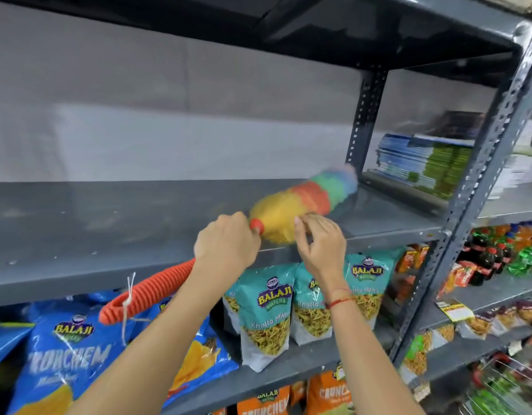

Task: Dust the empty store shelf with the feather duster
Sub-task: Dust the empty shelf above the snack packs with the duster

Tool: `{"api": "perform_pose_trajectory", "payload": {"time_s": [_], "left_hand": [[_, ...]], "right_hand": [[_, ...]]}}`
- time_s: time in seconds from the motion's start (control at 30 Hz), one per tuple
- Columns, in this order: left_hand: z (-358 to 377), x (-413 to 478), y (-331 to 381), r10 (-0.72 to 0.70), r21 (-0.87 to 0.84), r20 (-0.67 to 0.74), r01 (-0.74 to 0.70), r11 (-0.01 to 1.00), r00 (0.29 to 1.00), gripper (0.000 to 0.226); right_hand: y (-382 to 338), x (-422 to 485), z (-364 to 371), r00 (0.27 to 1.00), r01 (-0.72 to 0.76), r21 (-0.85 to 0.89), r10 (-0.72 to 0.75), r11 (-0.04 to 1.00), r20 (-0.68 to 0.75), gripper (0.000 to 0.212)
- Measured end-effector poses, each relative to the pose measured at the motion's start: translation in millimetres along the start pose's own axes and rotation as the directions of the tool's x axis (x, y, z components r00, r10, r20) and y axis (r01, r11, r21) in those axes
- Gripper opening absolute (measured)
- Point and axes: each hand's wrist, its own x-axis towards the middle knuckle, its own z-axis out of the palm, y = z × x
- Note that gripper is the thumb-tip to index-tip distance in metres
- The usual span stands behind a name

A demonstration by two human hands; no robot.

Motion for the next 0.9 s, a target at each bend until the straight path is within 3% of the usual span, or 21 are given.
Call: {"api": "perform_pose_trajectory", "payload": {"time_s": [0.17,0.27,0.43,0.53,0.7,0.9], "left_hand": [[-16,-6,-12,-0.01,0.07,0.007,0.01,0.998,1.0,0.044],[-38,-5,-35,-0.106,0.11,-0.01,0.106,0.988,0.994,0.046],[-61,-13,-68,-0.147,0.147,-0.202,0.178,0.973,0.968,0.047],[-54,-8,-56,-0.146,0.064,-0.125,0.154,0.986,0.981,0.052],[-33,15,-19,-0.056,0.084,0.034,0.053,0.995,0.998,0.043],[-42,22,-47,-0.163,0.11,0.021,0.16,0.981,0.986,0.039]], "right_hand": [[-17,-16,14,0.999,0.039,-0.012,-0.04,0.999,-0.028,0.043],[-21,-15,16,0.996,-0.044,0.054,0.048,0.998,-0.076,0.042],[-34,-20,24,0.991,-0.053,0.046,0.059,0.998,-0.12,0.041],[-34,-22,30,0.984,-0.067,0.056,0.075,0.996,-0.16,0.04],[-35,-20,32,0.976,-0.052,0.032,0.057,0.998,-0.211,0.052],[-37,-20,31,0.978,-0.093,-0.001,0.091,0.996,-0.187,0.041]]}}
